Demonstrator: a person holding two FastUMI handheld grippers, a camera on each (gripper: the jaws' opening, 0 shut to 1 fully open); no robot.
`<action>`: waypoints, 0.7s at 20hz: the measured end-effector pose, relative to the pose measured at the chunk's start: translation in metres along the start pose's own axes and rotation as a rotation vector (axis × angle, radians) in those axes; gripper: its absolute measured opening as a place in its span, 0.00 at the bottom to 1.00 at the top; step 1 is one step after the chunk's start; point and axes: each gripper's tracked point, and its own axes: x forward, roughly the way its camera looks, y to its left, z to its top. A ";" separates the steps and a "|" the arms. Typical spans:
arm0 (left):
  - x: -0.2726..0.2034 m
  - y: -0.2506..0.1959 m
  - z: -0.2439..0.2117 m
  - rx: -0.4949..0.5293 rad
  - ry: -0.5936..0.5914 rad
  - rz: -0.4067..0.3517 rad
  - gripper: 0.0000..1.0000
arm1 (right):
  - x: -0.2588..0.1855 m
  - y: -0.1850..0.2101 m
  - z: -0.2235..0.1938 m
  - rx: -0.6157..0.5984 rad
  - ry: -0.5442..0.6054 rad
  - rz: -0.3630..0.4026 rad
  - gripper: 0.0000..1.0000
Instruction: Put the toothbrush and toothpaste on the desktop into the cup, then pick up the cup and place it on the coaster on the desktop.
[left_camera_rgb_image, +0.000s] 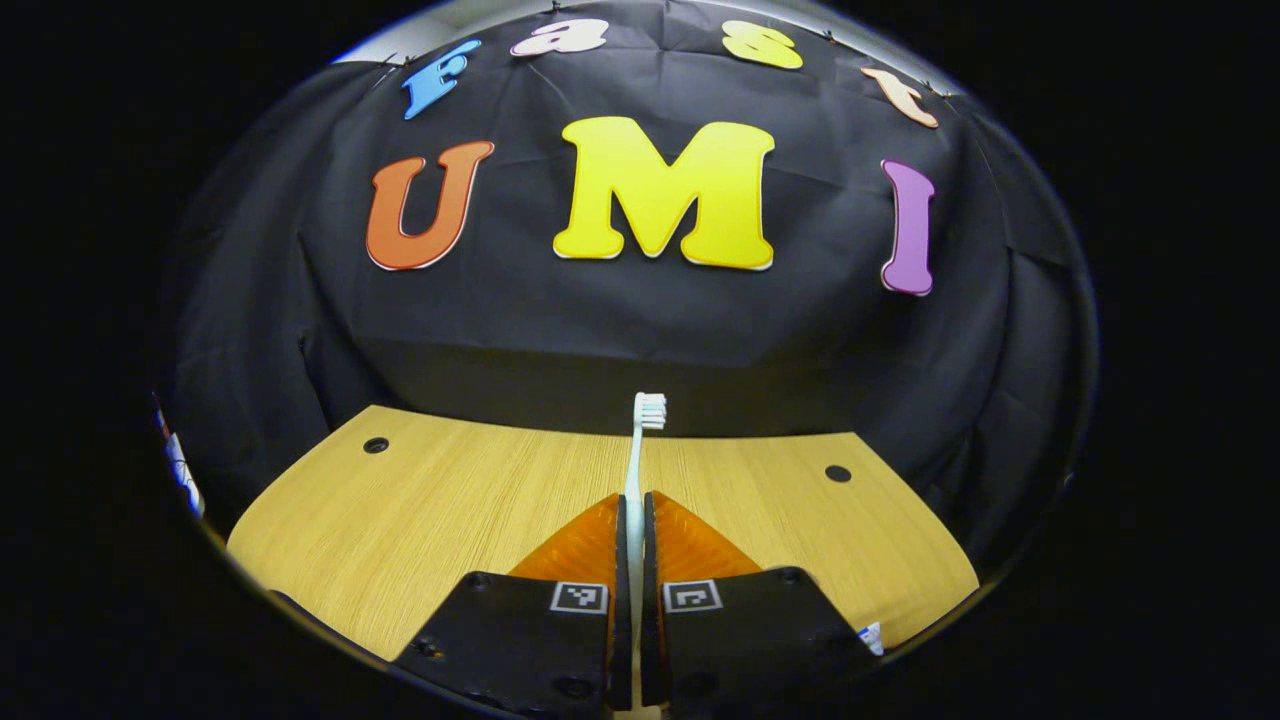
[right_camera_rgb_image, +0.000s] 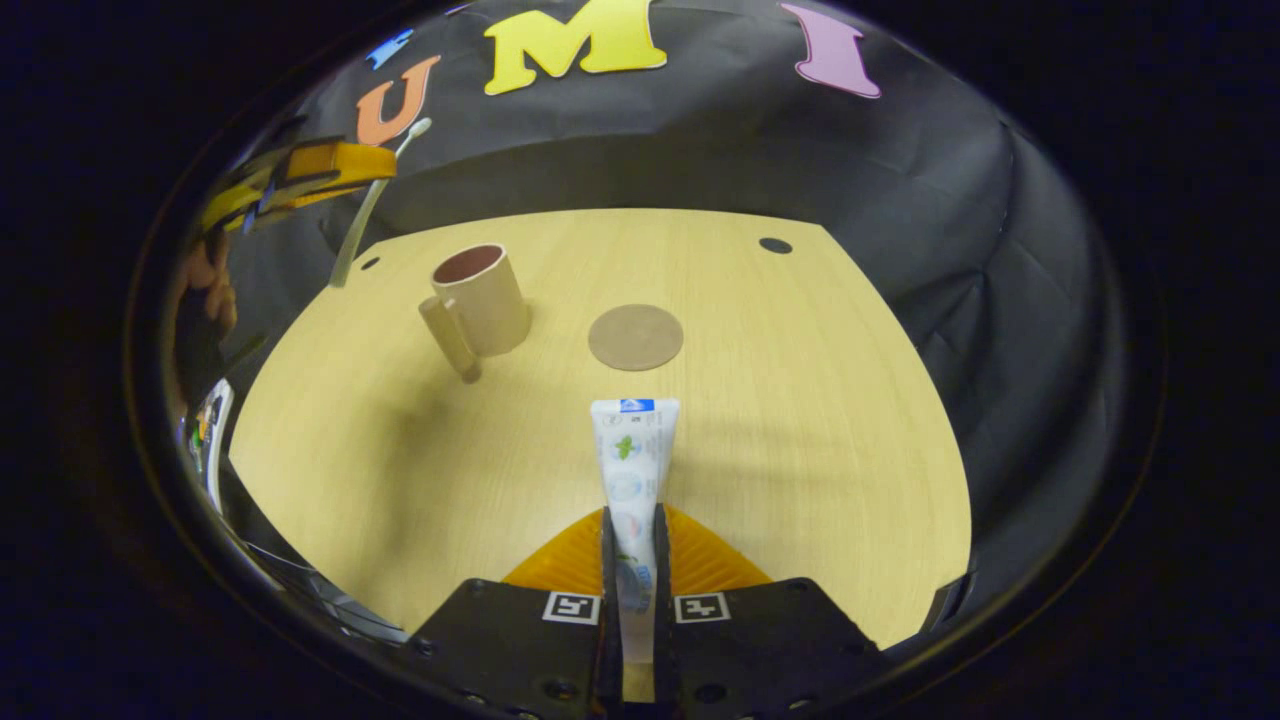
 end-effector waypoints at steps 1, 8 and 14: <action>0.007 -0.002 0.009 -0.005 -0.037 -0.005 0.06 | 0.001 -0.001 0.000 0.004 0.004 -0.004 0.12; 0.039 -0.006 0.019 -0.060 -0.159 -0.046 0.06 | 0.005 -0.006 0.001 0.010 0.014 -0.009 0.12; 0.059 -0.016 0.008 -0.032 -0.178 -0.074 0.06 | 0.014 -0.011 -0.007 0.036 0.037 0.000 0.12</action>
